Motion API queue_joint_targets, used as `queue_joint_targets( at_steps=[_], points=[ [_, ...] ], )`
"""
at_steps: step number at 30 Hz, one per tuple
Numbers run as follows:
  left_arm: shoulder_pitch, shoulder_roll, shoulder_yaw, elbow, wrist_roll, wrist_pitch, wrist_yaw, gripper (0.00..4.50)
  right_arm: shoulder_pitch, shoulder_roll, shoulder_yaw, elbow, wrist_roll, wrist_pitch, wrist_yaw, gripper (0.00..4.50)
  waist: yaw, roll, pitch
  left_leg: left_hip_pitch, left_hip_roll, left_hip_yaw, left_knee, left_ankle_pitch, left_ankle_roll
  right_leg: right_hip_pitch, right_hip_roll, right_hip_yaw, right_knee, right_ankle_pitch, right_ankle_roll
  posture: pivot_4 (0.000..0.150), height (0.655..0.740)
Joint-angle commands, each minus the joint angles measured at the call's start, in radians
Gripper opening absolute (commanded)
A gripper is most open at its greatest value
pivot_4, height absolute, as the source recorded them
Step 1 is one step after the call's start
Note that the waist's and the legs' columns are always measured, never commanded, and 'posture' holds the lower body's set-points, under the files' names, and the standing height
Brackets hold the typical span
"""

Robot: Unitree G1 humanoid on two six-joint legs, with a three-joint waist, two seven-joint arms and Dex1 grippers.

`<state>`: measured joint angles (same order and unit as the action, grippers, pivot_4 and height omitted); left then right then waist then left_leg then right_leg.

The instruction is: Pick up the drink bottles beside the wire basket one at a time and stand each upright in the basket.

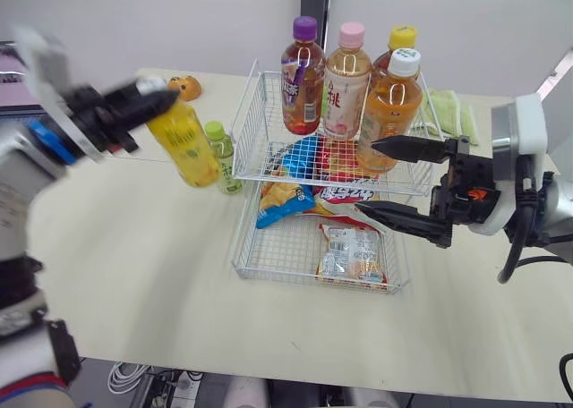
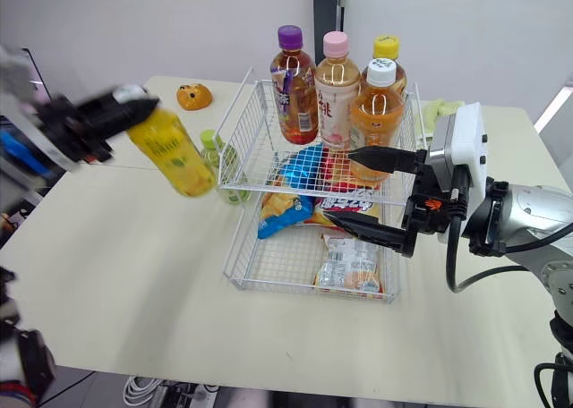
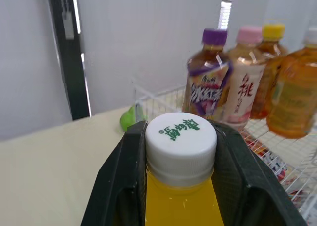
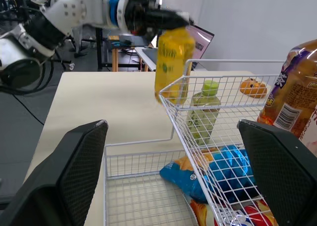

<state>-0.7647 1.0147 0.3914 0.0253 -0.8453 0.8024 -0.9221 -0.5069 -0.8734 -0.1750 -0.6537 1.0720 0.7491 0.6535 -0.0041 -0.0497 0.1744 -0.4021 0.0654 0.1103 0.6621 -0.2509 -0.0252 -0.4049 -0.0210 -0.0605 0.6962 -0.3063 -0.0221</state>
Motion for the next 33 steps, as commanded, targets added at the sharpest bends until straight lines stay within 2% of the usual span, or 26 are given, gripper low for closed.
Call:
queue_joint_targets(
  at_steps=[1,3,6,9,13,17,24,33],
  points=[
    [-0.155,0.081,-0.047,0.077,-0.018,0.044,-0.117,1.35,-0.022,0.016,-0.001,-0.001,-0.034,-0.037,0.013,4.5,0.0,0.0,0.0,0.0,0.0,0.0,0.0,0.0,0.0,0.0,0.0,0.0,0.0,0.0,0.0,0.15,0.74],
    [-0.274,0.105,-0.111,0.134,0.011,0.045,-0.18,1.35,-0.024,0.029,0.007,0.004,-0.051,-0.044,0.017,4.5,0.001,0.0,0.0,0.0,0.0,-0.001,0.001,0.0,0.0,0.0,0.0,-0.001,0.001,0.0,0.0,0.15,0.74],
    [-0.451,0.086,-0.204,0.219,0.071,0.019,-0.253,1.35,-0.026,0.043,0.016,0.008,-0.075,-0.053,0.018,4.5,0.004,-0.001,0.0,-0.001,0.0,-0.001,0.001,0.0,0.0,0.0,0.0,-0.002,0.001,0.0,0.0,0.15,0.74],
    [-0.6,0.035,-0.263,0.288,0.099,0.021,-0.314,1.35,-0.023,0.056,0.017,0.007,-0.092,-0.055,0.006,4.5,0.004,-0.001,0.0,-0.002,-0.001,-0.001,0.001,0.0,0.0,-0.001,0.0,-0.001,0.001,0.0,0.0,0.15,0.74],
    [-0.746,-0.085,-0.286,0.368,0.106,0.024,-0.343,1.35,-0.005,0.061,0.002,-0.008,-0.103,-0.051,-0.018,4.5,0.004,0.0,0.001,-0.003,-0.001,-0.002,0.002,0.0,0.0,-0.002,0.0,-0.002,0.001,0.0,0.0,0.15,0.74],
    [-0.759,-0.207,-0.328,0.393,0.155,-0.041,-0.369,1.35,0.026,0.056,-0.026,-0.045,-0.096,-0.043,-0.054,4.5,0.003,0.0,0.001,-0.003,-0.001,-0.001,0.002,0.0,0.0,-0.002,0.0,-0.001,0.001,0.0,0.0,0.15,0.74],
    [-0.689,-0.408,-0.376,0.442,0.271,-0.227,-0.344,1.35,0.096,0.025,-0.114,-0.133,-0.051,-0.009,-0.149,4.5,-0.001,0.001,0.001,-0.003,0.0,-0.001,0.002,0.0,0.0,-0.002,0.0,0.0,0.002,0.0,0.0,0.15,0.74],
    [-0.623,-0.543,-0.407,0.509,0.386,-0.377,-0.331,1.35,0.144,-0.026,-0.245,-0.182,0.031,0.005,-0.269,4.5,0.001,0.002,0.002,-0.003,-0.001,-0.001,0.002,0.0,0.0,-0.002,0.0,0.0,0.002,0.0,0.0,0.15,0.74]
  ],
)
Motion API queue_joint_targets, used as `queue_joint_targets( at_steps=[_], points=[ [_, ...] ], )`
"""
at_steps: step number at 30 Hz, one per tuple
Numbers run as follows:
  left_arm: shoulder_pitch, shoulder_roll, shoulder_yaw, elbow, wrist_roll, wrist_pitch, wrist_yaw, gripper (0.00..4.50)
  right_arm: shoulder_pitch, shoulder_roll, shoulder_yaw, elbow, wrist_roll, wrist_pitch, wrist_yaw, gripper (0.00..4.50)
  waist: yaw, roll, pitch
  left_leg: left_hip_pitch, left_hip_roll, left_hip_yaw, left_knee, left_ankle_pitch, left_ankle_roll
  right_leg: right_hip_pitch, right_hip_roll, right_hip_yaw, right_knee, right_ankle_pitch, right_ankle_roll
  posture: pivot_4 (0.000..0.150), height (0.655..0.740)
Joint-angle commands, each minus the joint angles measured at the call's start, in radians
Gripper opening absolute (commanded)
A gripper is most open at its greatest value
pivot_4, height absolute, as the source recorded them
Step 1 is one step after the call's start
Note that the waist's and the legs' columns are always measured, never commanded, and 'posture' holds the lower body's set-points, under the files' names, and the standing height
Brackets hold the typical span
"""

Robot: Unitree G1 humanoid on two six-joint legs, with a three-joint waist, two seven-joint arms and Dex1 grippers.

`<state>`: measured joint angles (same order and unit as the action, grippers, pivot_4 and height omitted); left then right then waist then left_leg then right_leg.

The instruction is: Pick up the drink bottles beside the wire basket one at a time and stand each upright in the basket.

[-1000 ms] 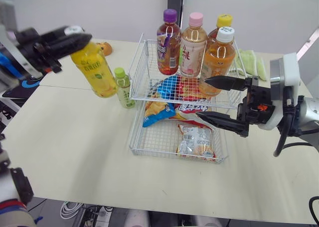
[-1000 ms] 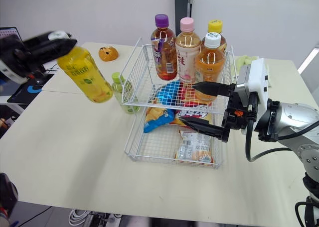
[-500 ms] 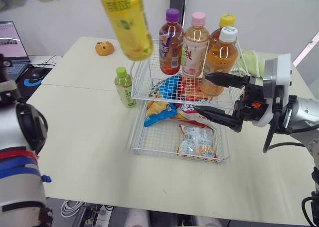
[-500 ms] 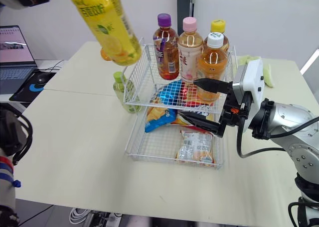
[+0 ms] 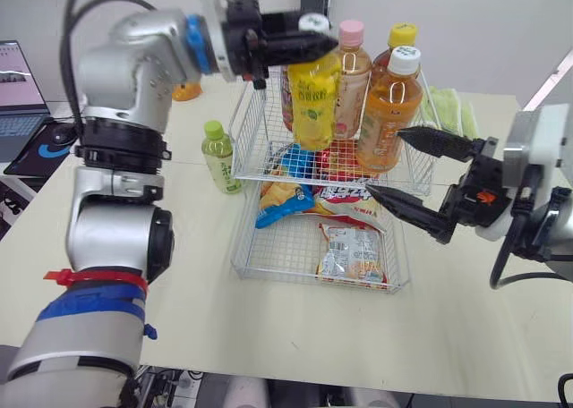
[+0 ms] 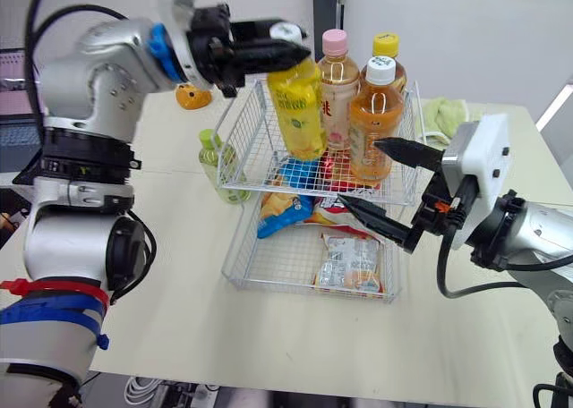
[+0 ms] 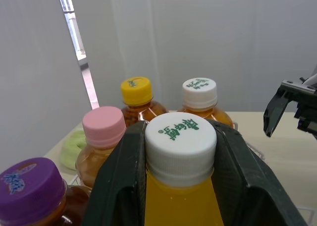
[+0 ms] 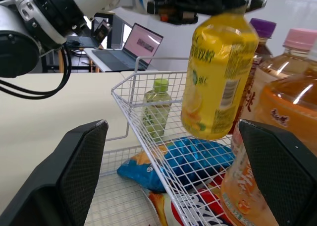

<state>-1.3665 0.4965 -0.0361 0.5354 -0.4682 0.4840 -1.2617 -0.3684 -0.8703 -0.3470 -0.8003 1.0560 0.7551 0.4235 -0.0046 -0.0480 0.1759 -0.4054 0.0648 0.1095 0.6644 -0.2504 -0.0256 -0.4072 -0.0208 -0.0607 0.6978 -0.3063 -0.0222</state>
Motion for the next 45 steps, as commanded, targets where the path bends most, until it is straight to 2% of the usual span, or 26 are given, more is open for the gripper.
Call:
queue_joint_targets(
  at_steps=[1,11,13,21,26,30,36,38,41,45],
  points=[
    [-0.017,-0.037,0.018,0.008,0.017,-0.071,0.008,1.35,0.011,-0.038,-0.084,-0.039,0.059,0.002,-0.049,4.5,0.003,0.0,0.0,0.0,0.0,0.0,0.0,0.0,0.0,0.0,0.0,0.0,0.0,0.0,0.0,0.15,0.74],
    [-0.015,-0.13,0.023,0.058,0.039,-0.111,0.002,1.35,0.079,-0.105,-0.154,-0.081,0.156,0.001,-0.128,4.5,0.004,0.0,0.0,0.0,0.0,0.0,0.0,0.0,0.0,0.001,0.0,0.0,0.0,0.0,0.0,0.15,0.74],
    [-0.017,-0.133,0.024,0.057,0.033,-0.103,-0.014,2.08,0.089,-0.115,-0.161,-0.085,0.171,-0.003,-0.139,4.5,0.003,0.0,0.0,0.0,0.0,0.0,0.0,0.0,0.0,0.001,0.0,0.0,0.0,0.0,0.0,0.15,0.74],
    [-0.037,-0.098,0.07,0.017,0.002,-0.061,-0.01,4.4,0.105,-0.139,-0.161,-0.078,0.198,-0.018,-0.139,4.5,0.002,0.0,0.0,0.001,0.0,0.0,0.0,0.0,0.0,0.001,0.0,0.0,0.0,0.0,0.0,0.15,0.74],
    [-0.046,-0.031,0.14,-0.061,-0.044,0.013,0.026,4.48,0.092,-0.143,-0.13,-0.053,0.183,-0.035,-0.094,4.5,0.0,0.0,0.0,0.001,0.0,0.0,0.0,0.0,0.0,0.001,0.0,0.0,0.0,0.0,0.0,0.15,0.74],
    [0.012,0.048,0.218,-0.152,-0.056,0.068,0.146,4.48,0.054,-0.135,-0.068,-0.025,0.18,-0.049,-0.029,4.5,-0.002,0.001,0.0,0.003,0.0,0.0,0.0,0.0,0.0,0.002,0.0,0.001,0.001,0.0,0.0,0.15,0.74],
    [0.198,0.182,0.363,-0.275,-0.011,0.04,0.377,4.48,-0.026,-0.112,0.042,0.031,0.156,-0.073,0.092,4.5,-0.008,0.002,-0.001,0.005,0.0,0.001,0.0,0.0,0.0,0.003,0.0,0.002,0.002,0.0,0.0,0.15,0.74],
    [0.329,0.237,0.41,-0.35,0.01,0.025,0.419,4.48,-0.058,-0.098,0.086,0.056,0.131,-0.079,0.137,4.5,-0.011,0.002,-0.001,0.005,0.001,0.001,0.0,0.0,0.0,0.003,0.0,0.002,0.002,0.0,0.0,0.15,0.74],
    [0.576,0.285,0.537,-0.499,-0.026,0.071,0.465,4.48,-0.115,-0.064,0.156,0.11,0.093,-0.085,0.207,4.5,-0.018,0.002,-0.001,0.005,0.001,0.001,0.0,0.0,0.0,0.003,0.0,0.003,0.001,0.0,0.0,0.15,0.74],
    [0.904,0.256,0.705,-0.691,-0.098,0.126,0.503,4.48,-0.166,-0.024,0.217,0.169,0.042,-0.093,0.286,4.5,-0.021,0.001,-0.002,0.004,0.001,0.001,0.0,0.0,0.0,0.003,-0.001,0.002,0.001,0.0,0.0,0.15,0.74]
  ],
)
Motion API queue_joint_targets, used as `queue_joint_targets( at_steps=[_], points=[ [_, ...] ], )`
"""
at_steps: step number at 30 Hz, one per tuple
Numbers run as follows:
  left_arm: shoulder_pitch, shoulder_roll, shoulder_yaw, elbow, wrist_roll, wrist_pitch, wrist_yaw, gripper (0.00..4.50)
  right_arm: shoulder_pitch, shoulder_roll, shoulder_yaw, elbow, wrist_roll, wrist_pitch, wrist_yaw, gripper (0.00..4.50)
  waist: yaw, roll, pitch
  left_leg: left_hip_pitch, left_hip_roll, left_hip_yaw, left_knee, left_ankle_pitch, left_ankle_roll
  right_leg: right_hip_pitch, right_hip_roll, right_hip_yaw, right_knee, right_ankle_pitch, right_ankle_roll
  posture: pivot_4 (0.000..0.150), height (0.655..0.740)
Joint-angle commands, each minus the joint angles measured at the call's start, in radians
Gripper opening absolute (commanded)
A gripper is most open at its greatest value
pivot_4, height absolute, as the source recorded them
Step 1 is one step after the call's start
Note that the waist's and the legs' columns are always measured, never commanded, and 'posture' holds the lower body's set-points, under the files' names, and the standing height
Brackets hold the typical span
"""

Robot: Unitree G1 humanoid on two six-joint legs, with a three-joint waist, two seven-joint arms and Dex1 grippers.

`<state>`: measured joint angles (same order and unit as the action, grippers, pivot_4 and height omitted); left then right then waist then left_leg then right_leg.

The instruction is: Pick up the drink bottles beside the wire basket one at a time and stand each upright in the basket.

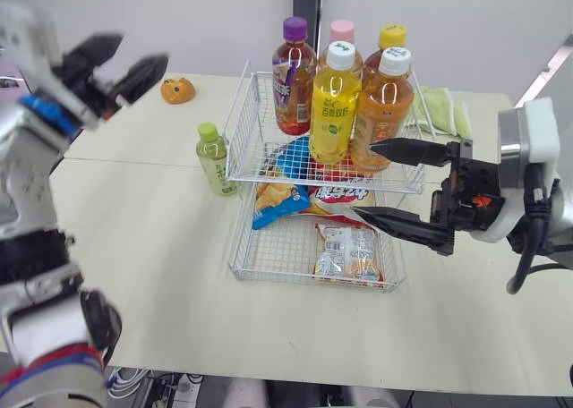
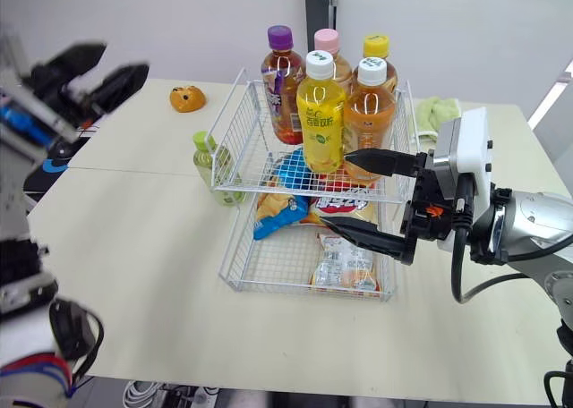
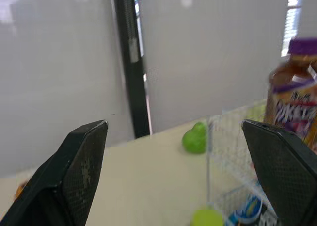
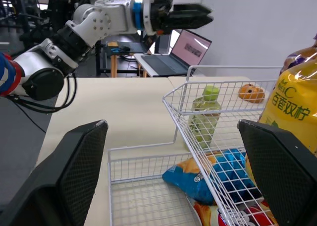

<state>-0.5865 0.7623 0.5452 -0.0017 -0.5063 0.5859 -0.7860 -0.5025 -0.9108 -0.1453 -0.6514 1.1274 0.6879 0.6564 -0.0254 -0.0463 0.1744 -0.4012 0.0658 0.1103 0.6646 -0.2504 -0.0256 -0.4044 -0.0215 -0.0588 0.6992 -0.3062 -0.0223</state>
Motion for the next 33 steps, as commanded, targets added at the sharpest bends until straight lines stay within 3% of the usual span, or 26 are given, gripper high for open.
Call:
queue_joint_targets(
  at_steps=[1,7,12,15,21,29,33],
  points=[
    [0.229,-0.037,0.167,-0.21,-0.081,0.035,0.029,4.48,-0.044,0.026,0.03,0.034,-0.043,-0.028,0.074,4.5,0.0,-0.001,0.0,0.0,0.0,0.0,0.0,0.0,0.0,0.0,0.0,0.0,0.0,0.0,0.0,0.15,0.74],
    [0.657,-0.221,0.264,-0.463,-0.191,0.041,0.078,4.48,-0.09,0.071,0.066,0.083,-0.095,-0.026,0.146,4.5,0.003,-0.002,-0.002,0.0,0.0,-0.001,-0.001,0.0,0.0,0.001,-0.001,-0.001,0.0,0.0,0.0,0.15,0.74],
    [0.756,-0.273,0.241,-0.54,-0.234,0.025,0.142,4.48,-0.115,0.093,0.074,0.105,-0.118,-0.014,0.168,4.5,0.018,-0.003,-0.002,0.001,0.0,-0.002,-0.001,-0.002,0.004,0.002,-0.001,-0.003,0.001,0.0,-0.001,0.15,0.74],
    [0.703,-0.246,0.2,-0.514,-0.23,0.024,0.18,4.48,-0.118,0.096,0.068,0.104,-0.128,-0.003,0.164,4.5,0.024,-0.003,-0.003,0.002,0.0,-0.002,-0.001,-0.002,0.005,0.002,0.0,-0.003,0.001,0.001,-0.001,0.15,0.74],
    [0.408,-0.189,-0.008,-0.346,-0.127,0.013,0.273,4.48,-0.095,0.083,0.028,0.07,-0.121,0.022,0.119,4.5,0.028,-0.003,-0.004,0.001,0.0,-0.003,-0.001,-0.002,0.006,0.003,0.0,-0.004,0.0,0.001,-0.001,0.15,0.74],
    [0.08,-0.213,-0.269,0.018,0.076,-0.15,0.27,4.48,-0.015,0.053,-0.071,-0.031,-0.074,0.065,0.009,4.5,0.024,-0.003,-0.004,0.0,0.0,-0.001,-0.002,0.0,0.002,0.001,0.0,-0.002,-0.001,0.001,-0.001,0.15,0.74],
    [-0.024,-0.231,-0.323,0.154,0.127,-0.218,0.257,4.48,0.01,0.037,-0.104,-0.064,-0.046,0.078,-0.034,4.5,0.023,-0.003,-0.004,0.0,0.0,-0.001,-0.002,-0.001,0.003,0.001,0.0,-0.002,-0.001,0.001,-0.001,0.15,0.74]
  ],
)
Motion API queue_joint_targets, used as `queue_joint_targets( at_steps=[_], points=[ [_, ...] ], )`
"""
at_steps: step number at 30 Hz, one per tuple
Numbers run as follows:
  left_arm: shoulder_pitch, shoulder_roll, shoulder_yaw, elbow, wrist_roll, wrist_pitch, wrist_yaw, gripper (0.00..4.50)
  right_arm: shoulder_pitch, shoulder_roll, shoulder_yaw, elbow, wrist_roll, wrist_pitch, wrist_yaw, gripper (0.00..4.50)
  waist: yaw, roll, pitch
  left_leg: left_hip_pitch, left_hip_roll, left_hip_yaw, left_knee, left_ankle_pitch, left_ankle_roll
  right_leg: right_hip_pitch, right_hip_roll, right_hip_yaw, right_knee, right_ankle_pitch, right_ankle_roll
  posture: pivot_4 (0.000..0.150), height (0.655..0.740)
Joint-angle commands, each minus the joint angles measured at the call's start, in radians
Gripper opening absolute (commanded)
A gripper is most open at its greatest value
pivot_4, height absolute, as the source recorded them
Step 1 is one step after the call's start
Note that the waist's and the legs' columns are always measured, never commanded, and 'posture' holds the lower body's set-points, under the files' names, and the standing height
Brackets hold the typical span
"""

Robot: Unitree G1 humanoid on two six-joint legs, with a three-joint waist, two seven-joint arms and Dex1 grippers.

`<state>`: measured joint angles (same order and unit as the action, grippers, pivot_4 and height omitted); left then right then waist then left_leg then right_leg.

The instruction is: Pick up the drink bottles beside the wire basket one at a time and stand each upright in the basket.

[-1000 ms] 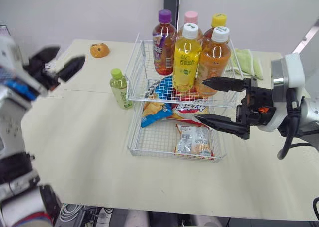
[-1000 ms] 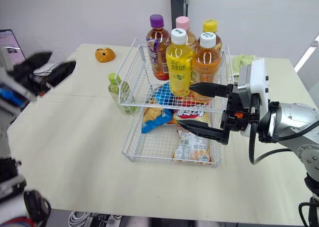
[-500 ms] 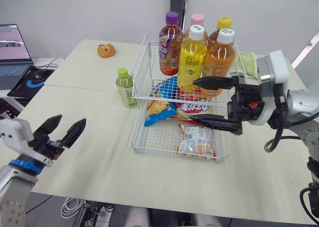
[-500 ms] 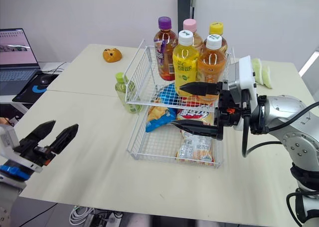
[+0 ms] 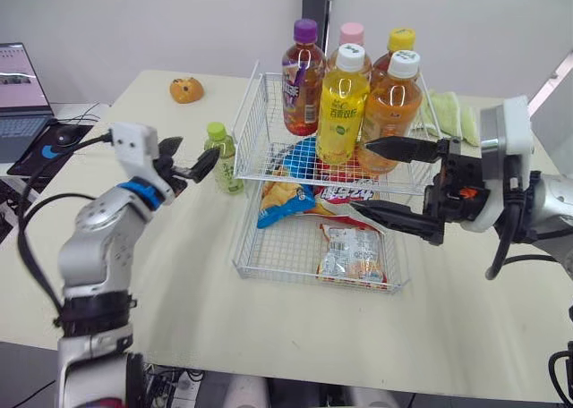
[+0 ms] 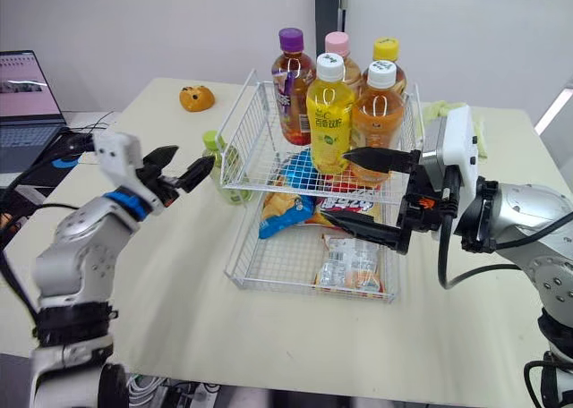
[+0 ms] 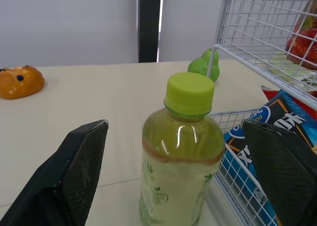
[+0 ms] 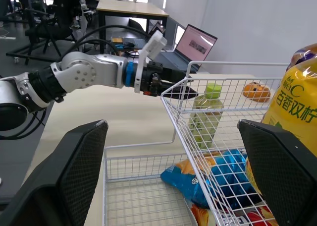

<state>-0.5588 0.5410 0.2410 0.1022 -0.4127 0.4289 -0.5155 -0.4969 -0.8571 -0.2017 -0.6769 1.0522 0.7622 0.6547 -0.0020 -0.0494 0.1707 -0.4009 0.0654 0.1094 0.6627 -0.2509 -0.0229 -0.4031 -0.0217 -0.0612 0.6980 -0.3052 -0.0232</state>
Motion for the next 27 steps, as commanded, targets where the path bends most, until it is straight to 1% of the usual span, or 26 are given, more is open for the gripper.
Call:
queue_joint_targets(
  at_steps=[1,5,10,13,16,20,21,25,27],
  points=[
    [-0.078,-0.018,-0.033,0.082,0.044,-0.076,-0.017,4.48,0.01,-0.022,-0.057,-0.046,0.035,0.008,-0.043,4.5,-0.001,0.0,0.0,0.0,0.0,0.0,0.0,0.0,0.0,0.0,0.0,0.0,0.0,0.0,0.0,0.15,0.74],
    [-0.16,-0.046,-0.064,0.194,0.086,-0.136,-0.024,4.48,0.031,-0.038,-0.084,-0.071,0.058,0.013,-0.078,4.5,0.002,0.0,0.0,0.0,0.0,0.0,0.0,0.0,-0.001,0.0,0.0,0.0,0.0,0.0,0.0,0.15,0.74],
    [-0.199,-0.059,-0.075,0.261,0.105,-0.183,-0.041,4.48,0.048,-0.057,-0.104,-0.092,0.082,0.012,-0.109,4.5,-0.001,0.0,0.0,0.0,0.0,0.0,0.0,0.001,-0.001,0.0,0.0,0.0,0.0,0.0,0.0,0.15,0.74],
    [-0.205,-0.063,-0.073,0.277,0.103,-0.193,-0.055,3.89,0.056,-0.065,-0.11,-0.1,0.094,0.01,-0.125,4.5,0.0,0.0,0.0,0.0,0.0,0.0,0.0,0.001,-0.001,0.0,0.0,0.0,0.0,0.0,0.0,0.15,0.74],
    [-0.209,-0.063,-0.071,0.29,0.107,-0.203,-0.058,2.98,0.062,-0.072,-0.117,-0.104,0.103,0.008,-0.132,4.5,0.001,0.0,0.0,0.0,0.0,0.0,0.0,0.001,-0.001,0.0,0.0,0.0,0.0,0.0,0.0,0.15,0.74],
    [-0.219,-0.065,-0.068,0.301,0.106,-0.206,-0.06,1.63,0.065,-0.079,-0.119,-0.105,0.11,0.004,-0.138,4.5,0.0,0.0,0.0,0.0,0.0,0.0,0.0,0.001,-0.001,0.0,0.0,0.0,0.0,0.0,0.0,0.15,0.74],
    [-0.22,-0.065,-0.067,0.304,0.108,-0.207,-0.062,1.4,0.065,-0.08,-0.118,-0.105,0.111,0.002,-0.139,4.5,0.001,0.0,0.0,0.0,0.0,0.0,0.0,0.001,-0.001,0.0,0.0,0.0,0.0,0.0,0.0,0.15,0.74],
    [-0.218,-0.049,-0.06,0.306,0.105,-0.208,-0.076,1.37,0.063,-0.082,-0.112,-0.102,0.112,-0.002,-0.138,4.5,0.001,0.0,0.0,0.0,0.0,0.0,0.0,0.001,-0.001,0.0,0.0,0.0,0.0,0.0,0.0,0.15,0.74],
    [-0.227,-0.022,-0.048,0.302,0.093,-0.193,-0.096,1.37,0.063,-0.082,-0.11,-0.1,0.111,-0.005,-0.136,4.5,0.0,0.0,0.0,0.0,0.0,0.0,0.0,0.001,-0.001,0.0,0.0,0.0,0.0,0.0,0.0,0.15,0.74]
  ],
)
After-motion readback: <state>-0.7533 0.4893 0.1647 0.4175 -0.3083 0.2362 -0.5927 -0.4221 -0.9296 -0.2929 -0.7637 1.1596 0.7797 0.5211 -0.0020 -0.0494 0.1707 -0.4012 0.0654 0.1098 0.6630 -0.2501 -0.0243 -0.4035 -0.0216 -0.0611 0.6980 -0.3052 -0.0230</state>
